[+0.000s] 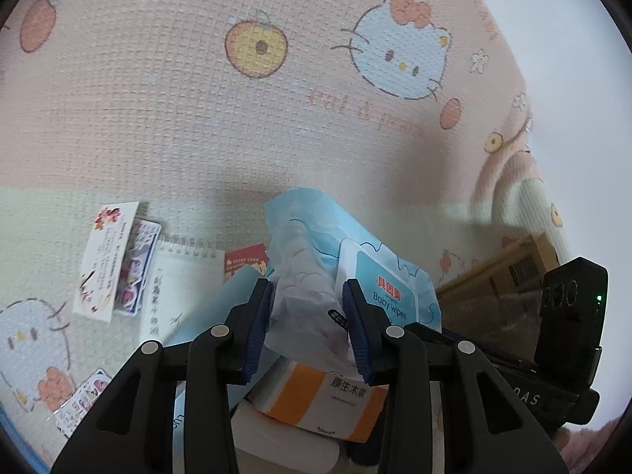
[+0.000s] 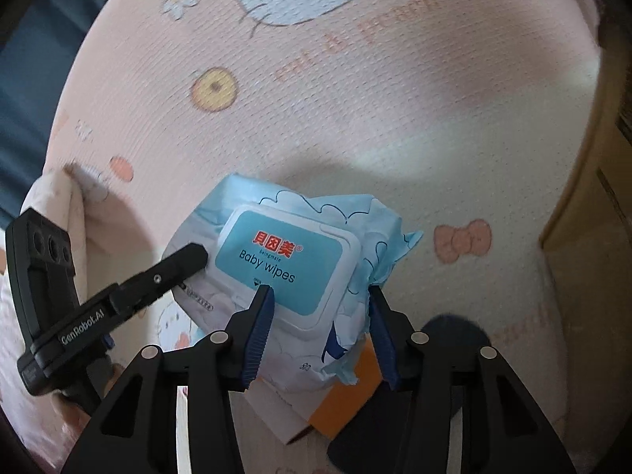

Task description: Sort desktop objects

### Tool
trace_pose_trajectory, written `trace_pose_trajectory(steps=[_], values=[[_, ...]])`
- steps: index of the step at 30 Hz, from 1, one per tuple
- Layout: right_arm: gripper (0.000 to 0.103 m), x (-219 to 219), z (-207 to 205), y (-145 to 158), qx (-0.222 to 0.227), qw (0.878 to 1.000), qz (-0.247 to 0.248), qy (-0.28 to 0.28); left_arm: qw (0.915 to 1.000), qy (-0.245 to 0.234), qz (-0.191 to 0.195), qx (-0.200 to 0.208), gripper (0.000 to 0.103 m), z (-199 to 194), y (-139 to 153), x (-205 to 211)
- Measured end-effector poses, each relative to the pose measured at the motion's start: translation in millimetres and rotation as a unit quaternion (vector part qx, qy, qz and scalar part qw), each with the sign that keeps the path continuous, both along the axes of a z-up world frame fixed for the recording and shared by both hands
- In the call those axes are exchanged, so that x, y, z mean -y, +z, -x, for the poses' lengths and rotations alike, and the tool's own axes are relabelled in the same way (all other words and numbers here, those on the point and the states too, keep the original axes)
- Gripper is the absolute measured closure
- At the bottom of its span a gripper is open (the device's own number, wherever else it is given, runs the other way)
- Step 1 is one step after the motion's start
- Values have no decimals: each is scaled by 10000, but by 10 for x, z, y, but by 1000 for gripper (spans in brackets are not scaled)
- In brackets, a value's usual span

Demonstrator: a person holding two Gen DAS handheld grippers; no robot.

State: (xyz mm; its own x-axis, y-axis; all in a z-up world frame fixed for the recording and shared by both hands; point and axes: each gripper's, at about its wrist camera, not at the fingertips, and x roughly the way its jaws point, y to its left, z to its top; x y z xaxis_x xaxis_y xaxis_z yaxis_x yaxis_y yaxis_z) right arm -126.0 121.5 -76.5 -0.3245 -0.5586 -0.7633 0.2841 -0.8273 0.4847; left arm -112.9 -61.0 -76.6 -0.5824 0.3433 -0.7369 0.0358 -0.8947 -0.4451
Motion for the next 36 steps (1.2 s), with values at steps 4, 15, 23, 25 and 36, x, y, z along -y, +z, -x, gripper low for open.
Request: trace_pose_trajectory(steps=[4, 15, 23, 25, 36], values=[[59, -31, -98, 199, -111, 9999, -13, 25, 9998, 23, -102, -158, 63, -132, 132, 24], [62, -112, -463, 483, -411, 9990, -6, 165, 9978, 154, -405, -492, 64, -467, 314, 80], [62, -268, -481, 789, -866, 9960, 177, 124, 9940, 143, -718, -809, 64, -457, 574, 40], [62, -289, -495, 823, -924, 9955, 136, 144, 9944, 93, -679, -804, 64, -463, 583, -5], [66, -353, -596, 319, -339, 9985, -290, 331, 9951, 299, -871, 374, 64, -626, -182, -72]])
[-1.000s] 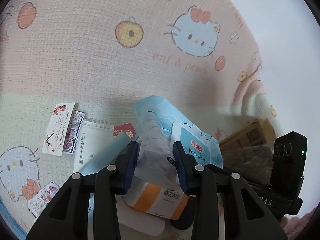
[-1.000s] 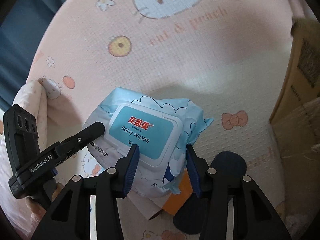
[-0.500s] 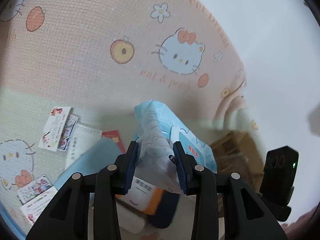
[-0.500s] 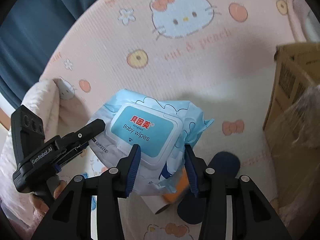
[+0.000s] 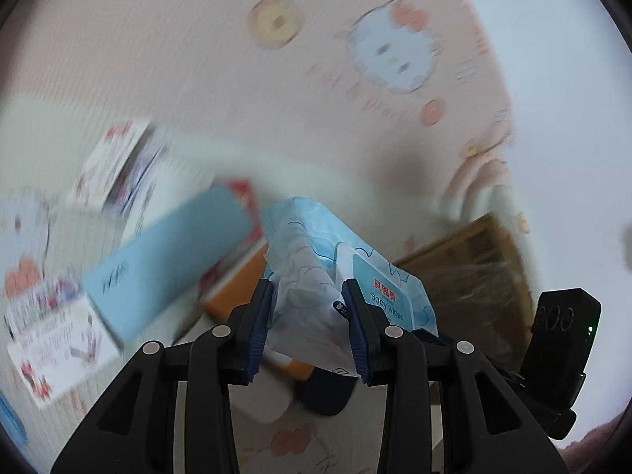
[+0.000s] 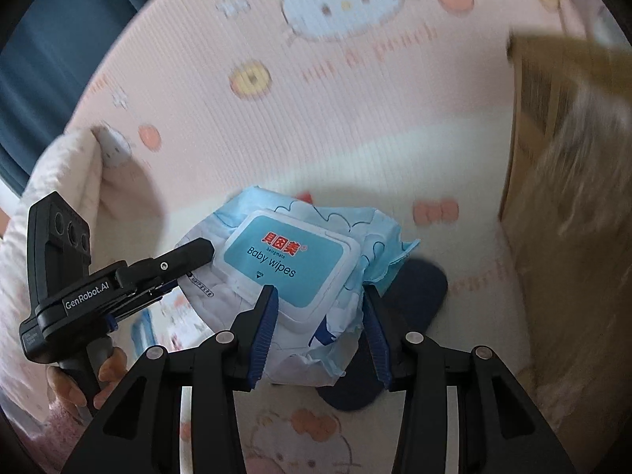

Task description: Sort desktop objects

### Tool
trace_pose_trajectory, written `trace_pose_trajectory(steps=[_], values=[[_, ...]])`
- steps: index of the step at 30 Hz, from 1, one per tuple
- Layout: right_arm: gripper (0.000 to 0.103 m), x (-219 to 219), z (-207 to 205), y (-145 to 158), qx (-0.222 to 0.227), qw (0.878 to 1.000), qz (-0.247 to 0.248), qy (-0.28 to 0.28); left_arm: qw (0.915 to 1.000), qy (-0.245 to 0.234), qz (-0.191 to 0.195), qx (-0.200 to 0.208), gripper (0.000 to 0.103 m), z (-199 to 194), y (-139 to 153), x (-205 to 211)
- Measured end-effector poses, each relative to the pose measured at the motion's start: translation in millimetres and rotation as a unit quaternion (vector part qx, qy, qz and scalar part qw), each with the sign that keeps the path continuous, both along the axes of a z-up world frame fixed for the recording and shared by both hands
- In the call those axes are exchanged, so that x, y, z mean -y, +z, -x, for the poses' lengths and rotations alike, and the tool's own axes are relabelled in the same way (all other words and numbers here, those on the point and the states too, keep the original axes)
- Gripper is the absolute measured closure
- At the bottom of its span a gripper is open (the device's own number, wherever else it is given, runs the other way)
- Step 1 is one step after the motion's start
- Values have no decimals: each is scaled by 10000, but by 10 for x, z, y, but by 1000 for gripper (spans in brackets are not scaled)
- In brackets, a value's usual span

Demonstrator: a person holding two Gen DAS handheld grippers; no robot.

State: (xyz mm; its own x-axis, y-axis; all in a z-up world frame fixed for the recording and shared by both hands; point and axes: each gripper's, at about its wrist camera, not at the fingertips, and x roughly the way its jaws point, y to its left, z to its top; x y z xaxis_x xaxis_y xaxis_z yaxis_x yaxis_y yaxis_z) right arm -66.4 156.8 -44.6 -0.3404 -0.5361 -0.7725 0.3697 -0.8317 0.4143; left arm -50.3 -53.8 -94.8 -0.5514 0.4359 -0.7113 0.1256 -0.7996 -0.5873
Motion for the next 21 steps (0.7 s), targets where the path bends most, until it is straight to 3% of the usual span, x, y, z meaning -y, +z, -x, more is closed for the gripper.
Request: trace_pose_trajectory(steps=[3, 9, 14, 15, 17, 21], values=[[68, 30, -31, -196, 283, 9994, -112, 133, 9998, 86, -71, 149, 65, -57, -150, 36], [68, 110, -83, -104, -127, 9981, -405, 441, 9988, 315, -341, 151, 65, -15, -153, 194], [68, -110, 29, 43, -375, 9980, -464, 190, 9970, 182, 748, -85, 65, -119, 24, 25], [68, -134, 55, 47, -403, 9978, -498, 174, 9919, 228, 1236, -177, 65, -170, 97, -31], [68, -163, 118, 15, -377, 9976, -566, 114, 9818, 224, 1858, -329, 65, -237, 198, -111], [68, -145, 199, -43, -254, 9988, -398, 87, 9766, 56, 2131, -284, 63, -341, 248, -186]])
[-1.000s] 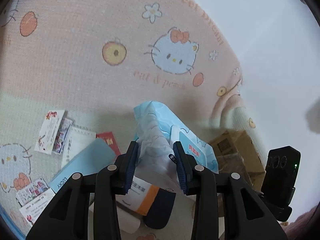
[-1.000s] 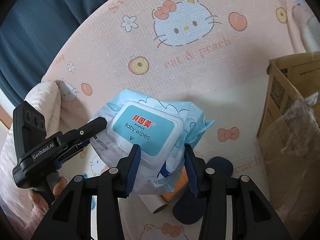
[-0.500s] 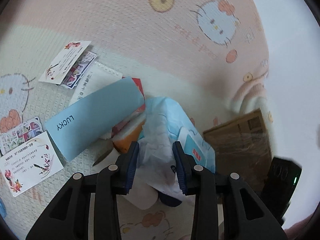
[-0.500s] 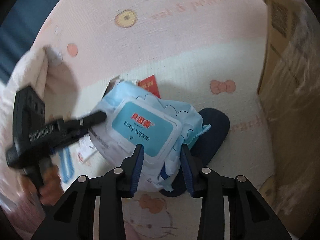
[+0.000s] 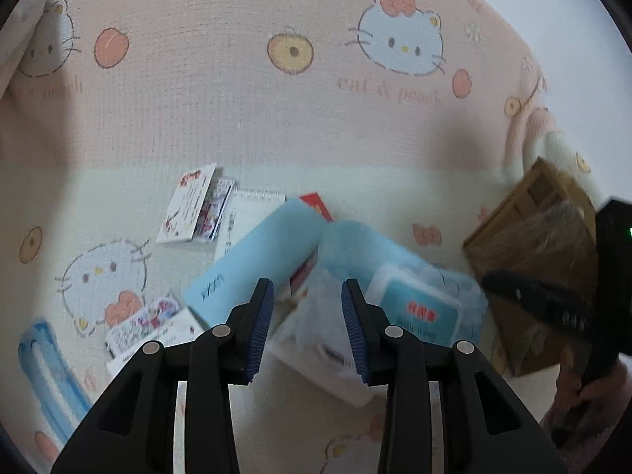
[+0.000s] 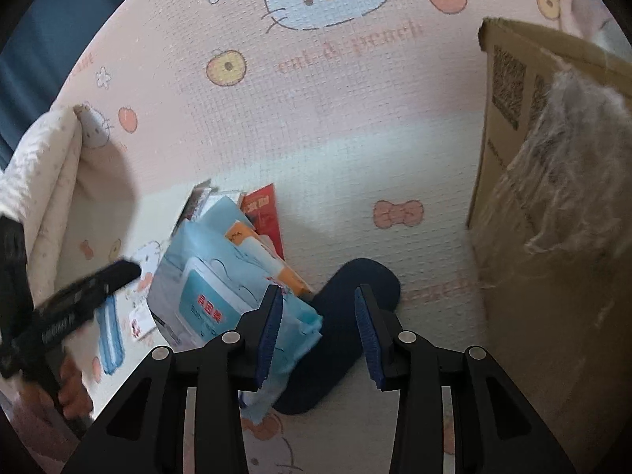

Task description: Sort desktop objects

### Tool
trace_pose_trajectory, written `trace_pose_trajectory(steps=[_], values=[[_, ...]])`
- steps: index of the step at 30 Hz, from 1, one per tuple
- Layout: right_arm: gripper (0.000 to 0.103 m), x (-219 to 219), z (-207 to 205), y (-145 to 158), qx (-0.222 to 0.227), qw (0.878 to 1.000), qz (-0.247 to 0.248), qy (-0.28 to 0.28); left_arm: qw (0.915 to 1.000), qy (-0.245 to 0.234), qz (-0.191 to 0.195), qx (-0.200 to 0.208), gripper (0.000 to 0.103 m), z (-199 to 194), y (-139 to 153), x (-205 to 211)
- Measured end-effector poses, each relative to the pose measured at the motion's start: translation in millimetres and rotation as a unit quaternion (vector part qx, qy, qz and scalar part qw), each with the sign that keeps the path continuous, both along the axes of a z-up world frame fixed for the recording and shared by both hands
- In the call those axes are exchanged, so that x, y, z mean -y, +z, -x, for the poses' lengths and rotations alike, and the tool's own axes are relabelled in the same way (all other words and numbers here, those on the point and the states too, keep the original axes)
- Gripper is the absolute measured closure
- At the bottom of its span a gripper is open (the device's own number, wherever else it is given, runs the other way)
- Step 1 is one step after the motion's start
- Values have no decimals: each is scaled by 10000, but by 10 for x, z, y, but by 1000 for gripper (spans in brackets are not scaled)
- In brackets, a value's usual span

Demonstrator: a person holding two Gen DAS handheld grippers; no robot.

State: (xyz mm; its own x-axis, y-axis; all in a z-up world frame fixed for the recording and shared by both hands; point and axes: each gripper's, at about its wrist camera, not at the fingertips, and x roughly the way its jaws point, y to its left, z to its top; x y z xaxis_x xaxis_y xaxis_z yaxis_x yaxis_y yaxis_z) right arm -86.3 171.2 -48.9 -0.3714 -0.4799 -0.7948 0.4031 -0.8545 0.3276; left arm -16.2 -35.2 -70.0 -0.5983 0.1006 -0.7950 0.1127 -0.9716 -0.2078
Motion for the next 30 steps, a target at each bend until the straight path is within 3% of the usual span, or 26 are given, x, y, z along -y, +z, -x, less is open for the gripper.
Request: trace_pose_trajectory(steps=[3, 8, 9, 11, 12, 15, 20, 30], values=[[68, 93, 6, 15, -11, 9999, 124, 87, 9992, 228, -250, 191, 63, -123, -101, 63], [68, 219, -68, 24, -207, 9985, 83, 499, 9878, 627, -1252, 687, 63, -295, -415, 248], [68, 242, -68, 6, -213, 9982, 52, 566, 9843, 657, -1467, 729, 65, -307, -469, 268], [79, 244, -64, -52, -194, 9979, 1, 616, 9815, 644, -1673, 677, 76, -312, -514, 268], [87, 224, -60, -90, -134, 9980, 8, 622, 9828, 590, -1641, 614, 83, -317, -502, 248], [89, 167, -34, -140, 19, 9983, 136, 558, 9918, 322, -1165, 424, 92, -237, -419, 106], [91, 160, -63, -154, 11, 9982, -55, 603, 9962, 65, -813, 296, 96, -34, -380, -7], [91, 225, -189, -195, 446, 9930, -337, 1040, 9927, -296, -1121, 333, 98, 525, -460, 44]])
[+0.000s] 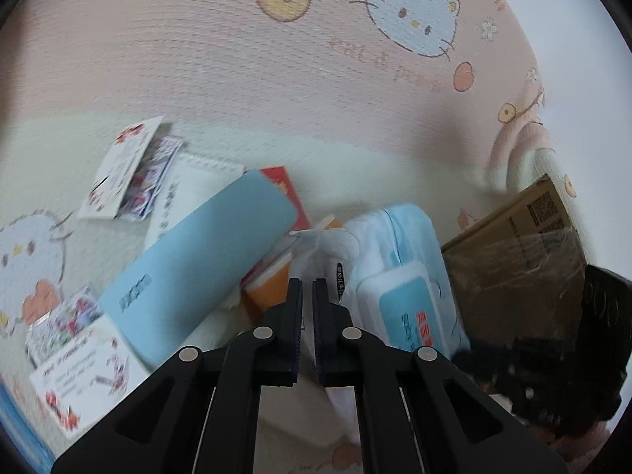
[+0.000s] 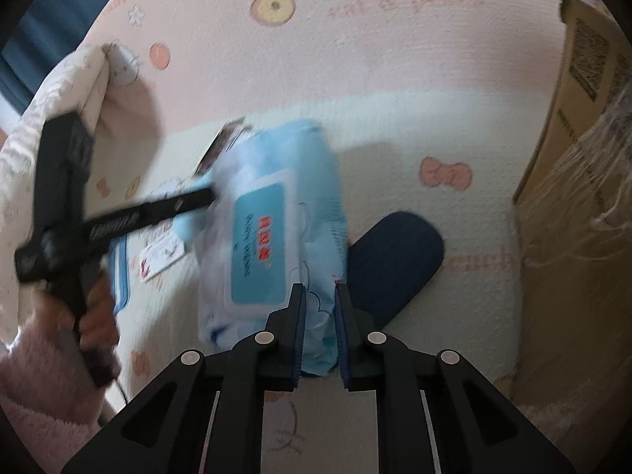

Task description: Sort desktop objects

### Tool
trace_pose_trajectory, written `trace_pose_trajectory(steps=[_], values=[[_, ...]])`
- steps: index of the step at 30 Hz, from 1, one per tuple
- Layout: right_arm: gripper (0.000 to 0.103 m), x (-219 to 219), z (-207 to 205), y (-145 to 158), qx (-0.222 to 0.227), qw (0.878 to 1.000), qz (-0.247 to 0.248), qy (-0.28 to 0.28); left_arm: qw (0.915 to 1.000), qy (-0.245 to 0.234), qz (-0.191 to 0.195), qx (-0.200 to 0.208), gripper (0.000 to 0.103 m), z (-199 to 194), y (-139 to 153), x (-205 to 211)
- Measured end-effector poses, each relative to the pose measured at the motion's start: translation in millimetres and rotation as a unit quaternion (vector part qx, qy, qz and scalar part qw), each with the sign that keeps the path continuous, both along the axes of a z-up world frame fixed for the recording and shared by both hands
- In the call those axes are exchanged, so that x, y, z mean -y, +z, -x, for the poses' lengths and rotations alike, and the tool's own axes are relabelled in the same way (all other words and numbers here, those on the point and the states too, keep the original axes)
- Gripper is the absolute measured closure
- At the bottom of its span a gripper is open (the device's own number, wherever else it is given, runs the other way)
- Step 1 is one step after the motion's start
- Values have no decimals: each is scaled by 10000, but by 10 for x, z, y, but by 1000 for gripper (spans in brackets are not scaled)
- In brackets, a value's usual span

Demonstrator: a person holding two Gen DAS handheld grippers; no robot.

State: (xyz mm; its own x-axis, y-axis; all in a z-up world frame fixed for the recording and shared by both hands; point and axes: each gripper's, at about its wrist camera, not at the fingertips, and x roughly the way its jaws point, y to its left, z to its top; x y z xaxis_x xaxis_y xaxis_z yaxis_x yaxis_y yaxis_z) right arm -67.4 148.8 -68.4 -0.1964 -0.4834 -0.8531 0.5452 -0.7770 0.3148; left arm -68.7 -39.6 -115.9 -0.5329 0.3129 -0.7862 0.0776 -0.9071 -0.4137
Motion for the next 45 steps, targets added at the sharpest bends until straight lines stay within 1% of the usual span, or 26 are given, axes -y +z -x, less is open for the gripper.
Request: trace_pose_trajectory(steps=[1, 2, 3, 5, 7, 9, 11, 12, 13, 14, 17, 19, 20, 22, 24, 29, 30, 34, 37, 41, 45], values=[[91, 20, -14, 1, -6, 10000, -53, 66, 10000, -19, 13, -22, 98, 16, 0, -13], [91, 31, -22, -1, -16, 9999, -87, 99, 9999, -138, 27, -34, 98, 29, 1, -27], [91, 30, -18, -4, -3, 9999, -94, 89, 9999, -122, 73, -39, 98, 36, 5, -41], [91, 5, 26, -8, 84, 10000, -41, -5, 9999, -11, 126, -8, 93, 22, 19, -32], [91, -39, 76, -1, 134, 9998, 8, -138, 9998, 174, 96, 76, 78, -34, 20, 2], [91, -82, 114, 37, 155, 9994, 77, -296, 9994, 342, -8, 82, 72, -125, 28, 48], [90, -112, 161, 69, 210, 9987, 141, -436, 9992, 359, -193, 51, 63, -228, 33, 79], [89, -110, 179, 79, 238, 9985, 175, -457, 9990, 354, -257, 70, 56, -266, 29, 86], [88, -102, 193, 87, 253, 9984, 201, -462, 9988, 363, -299, 103, 55, -303, 20, 84], [87, -86, 202, 87, 258, 9984, 213, -465, 9987, 366, -330, 131, 55, -343, 8, 69], [78, -11, 220, 46, 240, 9989, 68, -398, 9986, 257, -409, 216, 55, -368, -31, 4], [68, 25, 236, 12, 269, 9989, 100, -366, 9980, 165, -544, 278, 55, -357, -66, -47], [66, 32, 250, -7, 296, 9987, 144, -380, 9970, 130, -682, 346, 55, -348, -96, -70], [60, 50, 298, -64, 408, 9980, 176, -452, 9928, 35, -1074, 527, 55, -315, -169, -106], [57, 55, 341, -113, 561, 9965, 295, -538, 9909, 48, -1249, 505, 55, -321, -190, -139], [55, 100, 404, -151, 851, 9928, 473, -703, 9936, 40, -1064, 371, 56, -350, -146, -224], [55, 120, 411, -152, 869, 9924, 487, -723, 9943, 54, -1009, 348, 61, -347, -142, -242], [51, 183, 412, -157, 860, 9920, 478, -786, 9946, 30, -996, 293, 66, -330, -135, -267], [51, 187, 417, -191, 964, 9896, 602, -883, 9942, 30, -1015, 351, 66, -311, -152, -258], [51, 157, 451, -246, 1161, 9848, 711, -1077, 9915, 178, -1184, 519, 66, -253, -180, -228], [52, 129, 517, -278, 1325, 9804, 819, -1209, 9920, 178, -1084, 618, 66, -164, -137, -266]])
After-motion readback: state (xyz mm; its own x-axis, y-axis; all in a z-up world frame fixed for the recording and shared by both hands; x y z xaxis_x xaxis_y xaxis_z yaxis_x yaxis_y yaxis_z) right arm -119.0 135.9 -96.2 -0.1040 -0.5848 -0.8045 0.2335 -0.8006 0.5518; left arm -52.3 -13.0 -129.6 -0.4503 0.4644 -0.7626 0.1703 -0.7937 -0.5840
